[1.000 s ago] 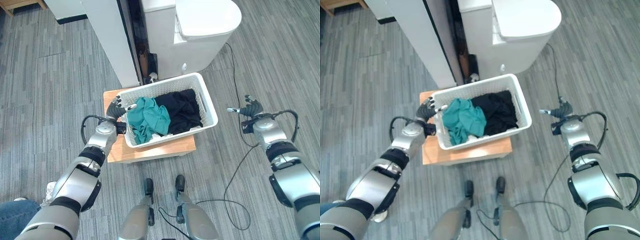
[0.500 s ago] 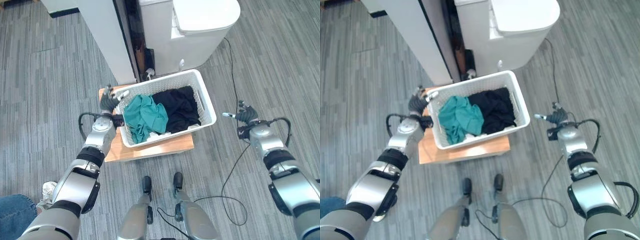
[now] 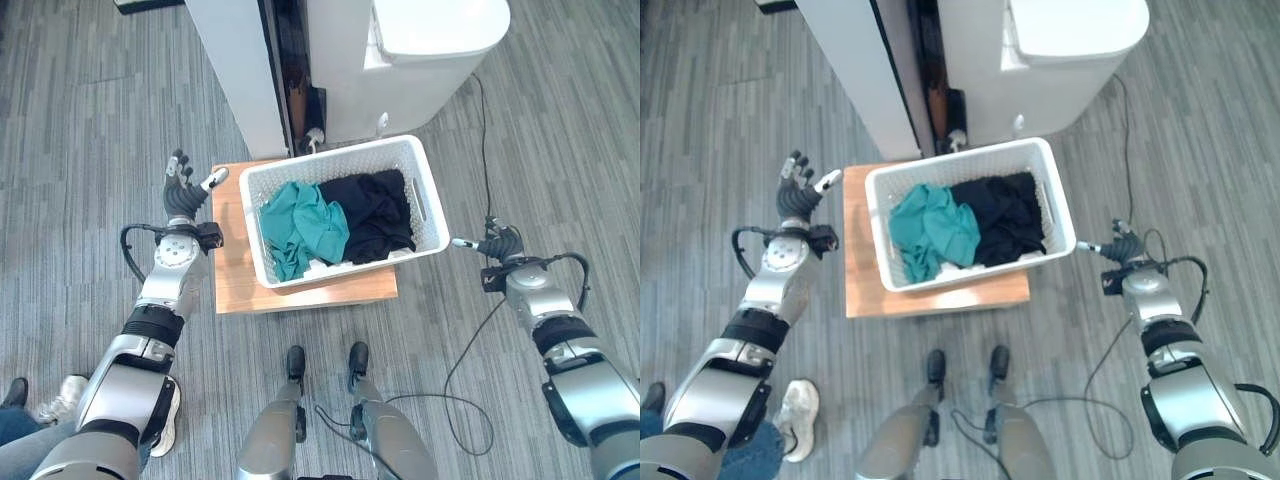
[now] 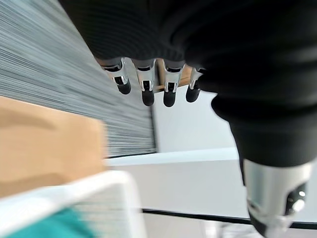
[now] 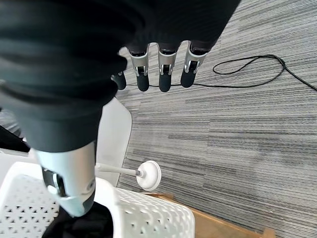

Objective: Grab the laundry basket,head to the washer,open it,put in the laundry and shut it.

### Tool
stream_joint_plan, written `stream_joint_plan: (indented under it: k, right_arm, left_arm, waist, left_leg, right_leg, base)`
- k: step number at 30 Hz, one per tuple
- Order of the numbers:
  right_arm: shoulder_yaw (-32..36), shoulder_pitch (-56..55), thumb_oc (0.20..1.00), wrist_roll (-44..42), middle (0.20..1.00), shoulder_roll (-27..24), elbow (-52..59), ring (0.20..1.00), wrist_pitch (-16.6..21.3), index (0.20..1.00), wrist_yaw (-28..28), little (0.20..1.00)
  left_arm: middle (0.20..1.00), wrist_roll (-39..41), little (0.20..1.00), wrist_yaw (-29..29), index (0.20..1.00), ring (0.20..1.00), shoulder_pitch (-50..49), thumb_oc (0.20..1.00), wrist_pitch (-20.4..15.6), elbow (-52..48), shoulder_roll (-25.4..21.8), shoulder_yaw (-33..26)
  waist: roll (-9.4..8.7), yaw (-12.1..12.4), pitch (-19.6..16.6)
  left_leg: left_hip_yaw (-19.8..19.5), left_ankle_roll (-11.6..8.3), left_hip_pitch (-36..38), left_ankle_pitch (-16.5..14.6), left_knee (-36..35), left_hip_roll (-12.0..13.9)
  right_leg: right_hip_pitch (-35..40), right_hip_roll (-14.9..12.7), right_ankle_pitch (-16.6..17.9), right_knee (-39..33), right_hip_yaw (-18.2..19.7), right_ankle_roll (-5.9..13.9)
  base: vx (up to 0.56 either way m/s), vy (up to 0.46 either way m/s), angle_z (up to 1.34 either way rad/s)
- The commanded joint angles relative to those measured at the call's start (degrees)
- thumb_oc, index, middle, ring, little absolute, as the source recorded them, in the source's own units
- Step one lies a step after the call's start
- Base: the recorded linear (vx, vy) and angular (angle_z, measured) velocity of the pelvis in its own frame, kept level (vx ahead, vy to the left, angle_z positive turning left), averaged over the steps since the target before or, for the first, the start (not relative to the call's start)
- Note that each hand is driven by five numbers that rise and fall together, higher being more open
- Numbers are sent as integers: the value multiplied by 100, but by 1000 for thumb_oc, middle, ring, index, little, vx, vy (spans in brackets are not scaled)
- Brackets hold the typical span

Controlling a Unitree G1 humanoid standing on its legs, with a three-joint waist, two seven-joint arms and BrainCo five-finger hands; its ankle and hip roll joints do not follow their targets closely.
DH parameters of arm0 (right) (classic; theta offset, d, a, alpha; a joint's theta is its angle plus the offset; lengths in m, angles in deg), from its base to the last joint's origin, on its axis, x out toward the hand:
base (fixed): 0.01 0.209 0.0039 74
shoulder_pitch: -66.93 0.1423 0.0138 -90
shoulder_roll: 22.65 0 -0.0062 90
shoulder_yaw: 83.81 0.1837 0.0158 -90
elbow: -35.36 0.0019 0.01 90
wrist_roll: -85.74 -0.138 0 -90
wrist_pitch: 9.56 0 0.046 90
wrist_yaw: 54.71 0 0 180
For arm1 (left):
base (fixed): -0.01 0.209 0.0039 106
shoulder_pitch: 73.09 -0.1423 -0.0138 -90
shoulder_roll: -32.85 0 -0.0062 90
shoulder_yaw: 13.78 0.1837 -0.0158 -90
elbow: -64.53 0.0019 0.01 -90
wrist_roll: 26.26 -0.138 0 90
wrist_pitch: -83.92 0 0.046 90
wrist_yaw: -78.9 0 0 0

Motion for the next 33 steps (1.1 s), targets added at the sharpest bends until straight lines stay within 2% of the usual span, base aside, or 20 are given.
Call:
stream_joint_plan:
  k: [1,3,7,8,10,16,27,33]
  right_arm:
    - [-208,353,1000,-170,1000,-303,-53,1000,140,1000,16,1000]
    - [-236,395,1000,-187,1000,-297,-77,1000,141,1000,14,1000]
    - [-170,447,1000,-716,1000,-158,-267,1000,201,1000,-22,1000]
    - [-120,506,1000,-932,1000,-108,-471,1000,222,1000,-39,1000]
    - [-168,582,1000,-954,1000,-95,-594,1000,191,1000,-43,1000]
    - [-294,722,1000,-916,1000,-107,-822,1000,119,1000,-79,1000]
    - [-705,1672,1000,-790,1000,14,-1537,1000,-25,1000,-237,1000]
    - [-914,2039,1000,-696,1000,132,-1764,1000,-68,1000,-337,1000]
  left_arm:
    - [1000,124,1000,-282,1000,1000,510,1000,104,970,190,302]
    - [1000,180,1000,-338,1000,1000,576,1000,129,1167,232,347]
    - [1000,736,1000,-572,1000,1000,699,1000,195,1567,492,489]
    - [1000,1101,1000,-638,1000,1000,735,1000,211,1692,634,516]
    - [1000,1289,1000,-663,1000,1000,756,1000,247,1723,711,532]
    - [1000,1385,1000,-717,1000,1000,861,1000,316,1879,728,592]
    - [1000,242,1000,-1117,1000,1000,1661,1000,643,3203,533,1049]
    - [1000,-183,1000,-1319,1000,1000,1907,1000,760,3546,485,1251]
  waist:
    - [-63,23,-204]
    - [-68,10,-197]
    - [-54,-34,-209]
    - [-36,-43,-217]
    - [-29,-53,-220]
    - [-24,-62,-231]
    - [-12,-97,-206]
    - [-20,-124,-180]
  left_leg:
    - [-181,-189,-222,140,78,141]
    - [-175,-189,-223,141,75,142]
    - [-173,-189,-207,138,56,137]
    - [-178,-193,-192,132,45,137]
    - [-176,-194,-184,128,41,136]
    - [-164,-199,-169,123,33,136]
    - [-106,-205,-183,122,52,157]
    - [-83,-205,-234,137,67,170]
  right_leg:
    - [165,-324,-152,44,186,477]
    - [161,-321,-152,43,194,478]
    - [164,-315,-156,36,202,481]
    - [170,-312,-161,33,195,482]
    - [167,-309,-163,28,201,481]
    - [174,-302,-162,21,214,482]
    - [100,-294,-127,38,262,487]
    - [33,-284,-99,51,283,491]
  base:
    - [0,0,0]
    - [0,0,0]
    - [0,0,0]
    - [0,0,0]
    - [0,0,0]
    - [0,0,0]
    - [0,0,0]
    - [-2,6,-5]
